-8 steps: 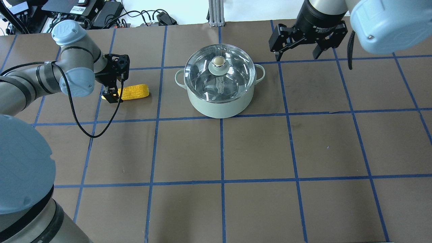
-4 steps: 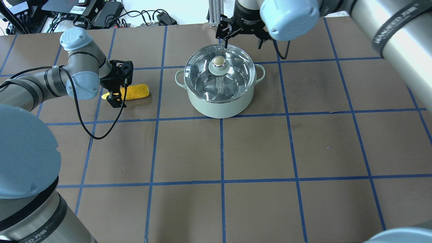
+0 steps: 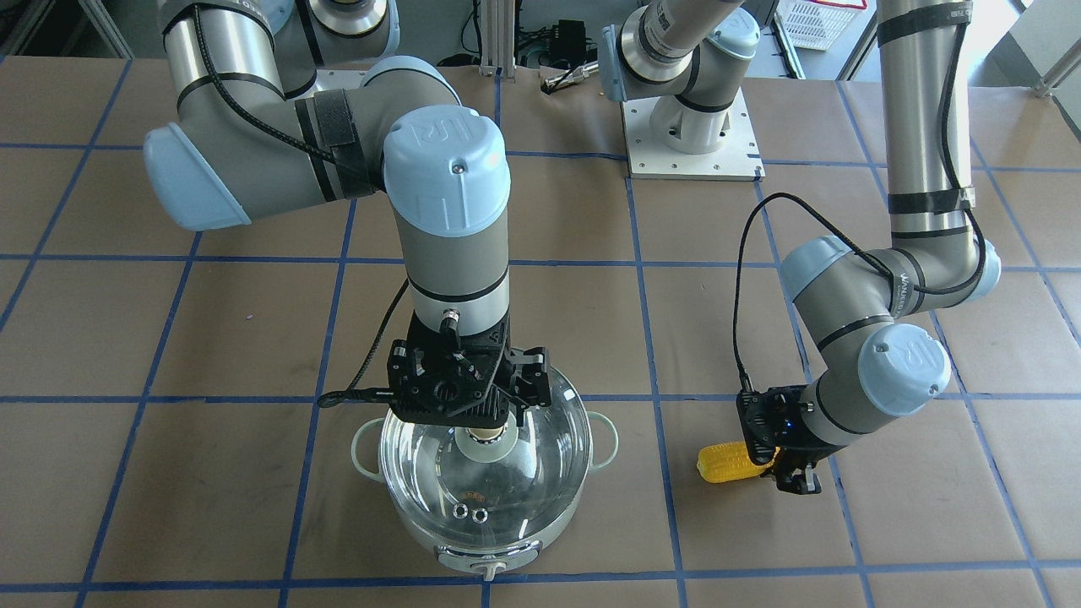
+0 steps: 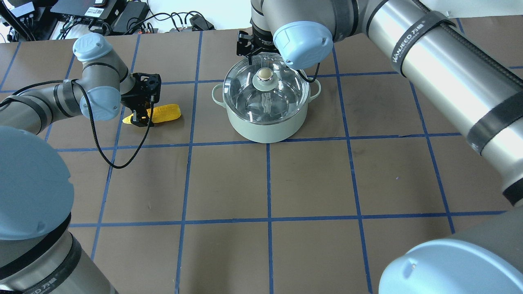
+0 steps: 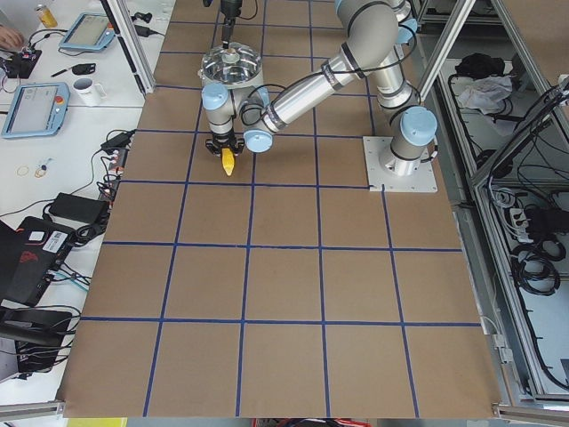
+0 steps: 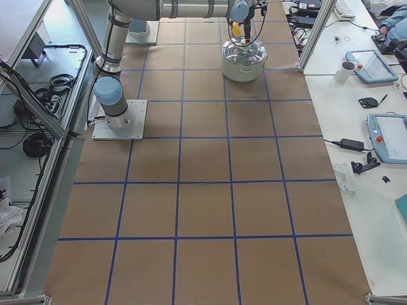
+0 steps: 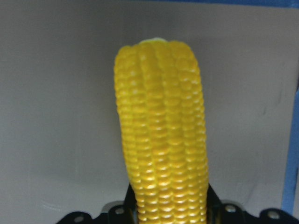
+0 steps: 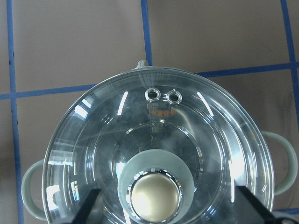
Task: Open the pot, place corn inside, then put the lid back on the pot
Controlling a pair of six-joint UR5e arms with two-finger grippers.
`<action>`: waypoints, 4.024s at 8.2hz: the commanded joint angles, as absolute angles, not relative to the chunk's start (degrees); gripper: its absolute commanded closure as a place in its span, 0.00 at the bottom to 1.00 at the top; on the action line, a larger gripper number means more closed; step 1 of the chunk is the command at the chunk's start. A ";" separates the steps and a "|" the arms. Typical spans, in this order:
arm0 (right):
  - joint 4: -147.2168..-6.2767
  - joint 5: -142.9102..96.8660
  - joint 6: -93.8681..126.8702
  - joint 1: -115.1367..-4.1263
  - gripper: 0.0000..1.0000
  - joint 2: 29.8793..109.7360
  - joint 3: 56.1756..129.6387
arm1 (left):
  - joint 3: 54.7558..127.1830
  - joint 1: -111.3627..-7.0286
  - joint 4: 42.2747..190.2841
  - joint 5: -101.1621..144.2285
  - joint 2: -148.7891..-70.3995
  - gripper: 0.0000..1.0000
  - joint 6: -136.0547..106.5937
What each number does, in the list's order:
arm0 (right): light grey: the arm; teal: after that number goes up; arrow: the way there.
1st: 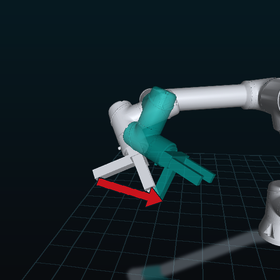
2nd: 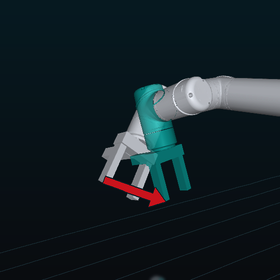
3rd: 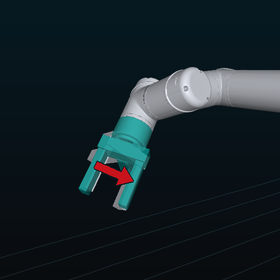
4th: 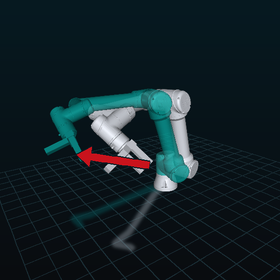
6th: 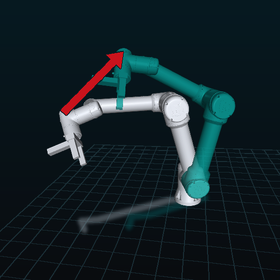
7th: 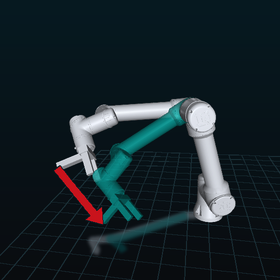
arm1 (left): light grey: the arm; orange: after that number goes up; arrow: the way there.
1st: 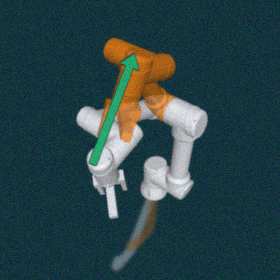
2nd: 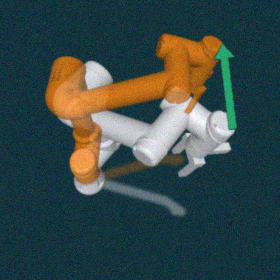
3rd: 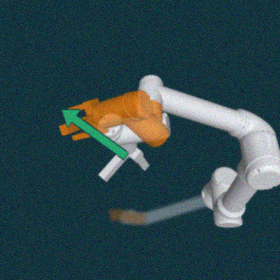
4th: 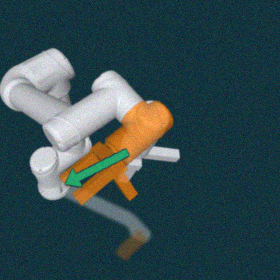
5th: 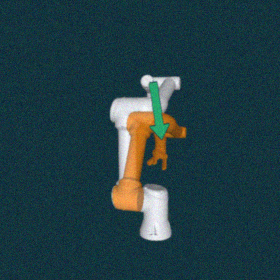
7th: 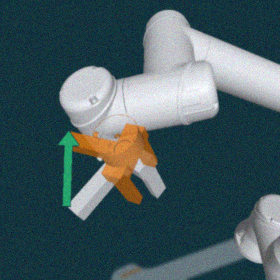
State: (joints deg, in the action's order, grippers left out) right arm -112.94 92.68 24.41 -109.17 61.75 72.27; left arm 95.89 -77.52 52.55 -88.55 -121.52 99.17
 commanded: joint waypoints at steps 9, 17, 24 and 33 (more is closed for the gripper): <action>-115.05 94.66 25.05 -110.30 0.07 58.80 73.65 | 95.98 -80.06 53.44 -91.14 -107.41 1.00 98.79; -115.05 92.72 24.17 -110.39 0.61 58.97 73.83 | 95.98 -84.37 53.35 -94.31 -105.64 1.00 97.21; -109.20 93.42 21.03 -110.13 0.62 67.12 73.91 | 95.98 -86.39 52.91 -93.78 -106.26 1.00 92.49; -94.92 90.44 2.74 -97.12 0.62 87.10 83.14 | 95.80 -104.30 39.47 -91.84 -108.36 1.00 74.19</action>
State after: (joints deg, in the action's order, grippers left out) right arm -95.07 90.28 5.89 -97.66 86.41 82.24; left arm 95.90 -100.57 42.32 -91.86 -107.31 75.92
